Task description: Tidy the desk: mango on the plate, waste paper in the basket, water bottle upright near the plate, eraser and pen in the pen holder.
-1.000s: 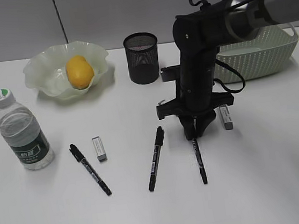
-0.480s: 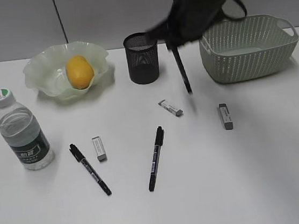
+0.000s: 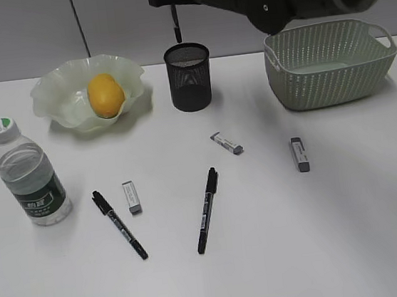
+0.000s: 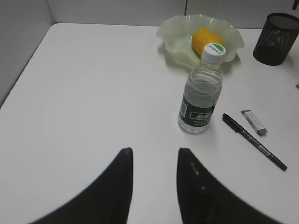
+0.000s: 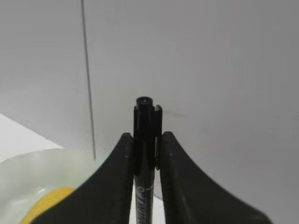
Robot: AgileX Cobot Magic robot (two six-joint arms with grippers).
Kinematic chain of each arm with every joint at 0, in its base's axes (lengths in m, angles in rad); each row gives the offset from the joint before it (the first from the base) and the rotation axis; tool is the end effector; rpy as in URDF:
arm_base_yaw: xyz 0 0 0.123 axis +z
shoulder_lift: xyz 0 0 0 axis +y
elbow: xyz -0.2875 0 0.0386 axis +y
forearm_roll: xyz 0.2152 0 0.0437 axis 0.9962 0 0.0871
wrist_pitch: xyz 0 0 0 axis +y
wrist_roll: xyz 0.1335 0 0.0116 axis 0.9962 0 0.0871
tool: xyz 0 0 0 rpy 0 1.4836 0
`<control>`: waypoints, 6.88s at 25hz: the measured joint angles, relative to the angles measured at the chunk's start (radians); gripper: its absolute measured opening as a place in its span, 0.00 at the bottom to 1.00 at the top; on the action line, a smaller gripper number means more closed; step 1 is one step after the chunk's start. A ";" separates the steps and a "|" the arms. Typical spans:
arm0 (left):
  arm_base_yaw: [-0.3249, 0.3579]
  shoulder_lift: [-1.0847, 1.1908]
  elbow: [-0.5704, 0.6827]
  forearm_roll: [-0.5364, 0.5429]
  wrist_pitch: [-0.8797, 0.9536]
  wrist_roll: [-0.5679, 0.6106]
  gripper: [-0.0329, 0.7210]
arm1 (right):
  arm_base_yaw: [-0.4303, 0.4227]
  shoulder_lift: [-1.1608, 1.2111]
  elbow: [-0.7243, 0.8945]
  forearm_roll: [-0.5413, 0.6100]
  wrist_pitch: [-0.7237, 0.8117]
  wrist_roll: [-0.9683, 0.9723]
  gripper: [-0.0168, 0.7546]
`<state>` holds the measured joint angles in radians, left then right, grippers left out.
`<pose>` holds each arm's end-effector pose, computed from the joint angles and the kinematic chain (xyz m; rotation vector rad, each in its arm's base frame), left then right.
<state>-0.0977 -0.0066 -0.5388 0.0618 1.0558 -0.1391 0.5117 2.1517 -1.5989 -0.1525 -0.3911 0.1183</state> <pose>-0.0037 0.0076 0.2538 -0.0456 1.9929 -0.0795 0.4579 0.2660 0.2558 -0.4829 1.5946 0.4194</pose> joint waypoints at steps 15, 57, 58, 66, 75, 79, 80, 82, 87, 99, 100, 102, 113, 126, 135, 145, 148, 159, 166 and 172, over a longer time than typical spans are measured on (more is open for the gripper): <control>0.000 0.000 0.000 0.000 0.000 0.000 0.36 | -0.015 0.102 -0.015 0.278 -0.128 -0.206 0.65; -0.019 0.706 -0.125 -0.378 -0.114 0.169 0.60 | -0.015 -2.097 1.081 0.033 1.444 0.045 0.63; -0.028 0.763 -0.147 -0.413 -0.120 0.194 0.61 | -0.015 -2.097 1.081 0.033 1.443 0.045 0.63; -0.391 1.213 -0.381 -0.403 -0.256 0.120 0.59 | -0.015 -2.097 1.084 0.031 1.442 0.045 0.63; -0.571 1.858 -0.775 -0.238 -0.274 -0.042 0.65 | -0.015 -2.097 1.088 0.031 1.441 0.045 0.61; -0.582 2.022 -0.933 -0.228 -0.237 -0.045 0.66 | -0.015 -2.097 1.088 0.031 1.441 0.046 0.60; -0.583 2.056 -0.969 -0.228 -0.222 -0.045 0.66 | -0.015 -2.097 1.088 0.031 1.440 0.046 0.60; -0.586 2.111 -1.029 -0.228 -0.196 -0.047 0.66 | -0.015 -2.097 1.088 0.031 1.440 0.046 0.60; -0.606 2.216 -1.111 -0.223 -0.164 -0.053 0.66 | -0.015 -2.097 1.088 0.031 1.439 0.046 0.60; -0.646 2.297 -1.151 -0.103 -0.124 -0.083 0.28 | -0.015 -2.097 1.088 0.031 1.439 0.046 0.60; -0.646 2.297 -1.151 -0.098 -0.124 -0.083 0.20 | -0.015 -2.097 1.088 0.031 1.439 0.046 0.59; -0.646 2.296 -1.151 -0.091 -0.127 -0.083 0.19 | -0.015 -2.097 1.088 0.031 1.439 0.046 0.58; -0.606 2.061 -1.136 0.041 -0.680 -0.083 0.19 | -0.015 -2.097 1.088 0.030 1.439 0.046 0.56; -0.426 2.213 -1.136 0.055 -1.477 -0.085 0.19 | -0.015 -2.097 1.088 0.030 1.439 0.046 0.56; -0.414 2.280 -1.136 0.057 -1.535 0.020 0.30 | -0.015 -2.097 1.088 0.030 1.439 0.046 0.56; -0.406 2.136 -1.135 0.053 -1.225 0.023 0.70 | -0.015 -2.097 1.088 0.026 1.439 0.048 0.56; -0.406 1.976 -1.132 0.063 -0.982 0.025 0.70 | -0.015 -2.097 1.088 0.026 1.439 0.048 0.56; -0.406 1.277 -0.651 0.135 -0.231 -0.024 0.62 | -0.015 -2.097 1.088 0.025 1.438 0.049 0.56; -0.406 0.746 -0.303 0.077 -0.019 -0.051 0.62 | -0.015 -2.097 1.088 0.025 1.438 0.049 0.55; -0.406 0.377 -0.107 0.055 0.049 -0.037 0.62 | -0.015 -2.097 1.088 0.023 1.438 0.049 0.55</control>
<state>-0.5038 0.3704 -0.6454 0.1170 1.1049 -0.1757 0.4972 0.0549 -0.5112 -0.1293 1.0471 0.1677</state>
